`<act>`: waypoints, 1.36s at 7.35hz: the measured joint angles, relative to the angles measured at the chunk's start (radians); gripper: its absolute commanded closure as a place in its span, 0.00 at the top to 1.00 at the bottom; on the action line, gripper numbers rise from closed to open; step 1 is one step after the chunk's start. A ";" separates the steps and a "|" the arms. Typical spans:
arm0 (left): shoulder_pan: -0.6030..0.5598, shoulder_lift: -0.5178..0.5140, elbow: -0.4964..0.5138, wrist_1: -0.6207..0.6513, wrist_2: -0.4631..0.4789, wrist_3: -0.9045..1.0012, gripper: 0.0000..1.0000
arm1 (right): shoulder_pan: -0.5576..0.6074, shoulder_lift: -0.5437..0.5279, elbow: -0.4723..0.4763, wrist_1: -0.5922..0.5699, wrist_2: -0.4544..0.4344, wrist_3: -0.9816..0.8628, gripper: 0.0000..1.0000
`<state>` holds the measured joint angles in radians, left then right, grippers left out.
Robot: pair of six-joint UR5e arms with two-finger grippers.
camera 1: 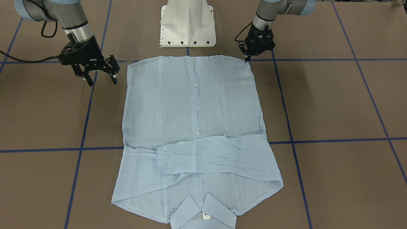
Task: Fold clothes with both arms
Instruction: 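Position both grippers at the hem corners and grasp the hem edges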
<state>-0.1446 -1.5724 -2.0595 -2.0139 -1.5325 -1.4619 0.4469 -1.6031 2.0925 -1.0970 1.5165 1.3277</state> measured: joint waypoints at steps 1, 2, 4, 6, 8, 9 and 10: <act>-0.001 -0.004 0.000 -0.001 0.000 0.000 0.00 | -0.012 -0.002 0.001 0.000 -0.010 0.019 1.00; -0.002 -0.013 -0.001 -0.002 0.001 0.000 0.00 | -0.038 -0.006 0.003 0.000 -0.033 0.046 1.00; -0.003 -0.023 0.000 -0.004 0.006 -0.001 0.00 | -0.118 -0.034 0.006 0.000 -0.097 0.107 0.98; -0.002 -0.025 0.000 -0.006 0.012 -0.003 0.00 | -0.235 -0.058 0.007 -0.005 -0.210 0.182 0.71; -0.001 -0.025 0.000 -0.006 0.032 -0.003 0.00 | -0.329 -0.062 0.006 -0.015 -0.290 0.230 0.50; 0.001 -0.026 -0.001 -0.007 0.041 -0.003 0.00 | -0.358 -0.059 0.004 -0.028 -0.304 0.245 0.49; 0.004 -0.030 -0.001 -0.008 0.047 -0.003 0.00 | -0.382 -0.054 0.002 -0.044 -0.318 0.266 0.48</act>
<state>-0.1403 -1.6022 -2.0608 -2.0215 -1.4859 -1.4653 0.0653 -1.6576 2.0942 -1.1412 1.1983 1.5935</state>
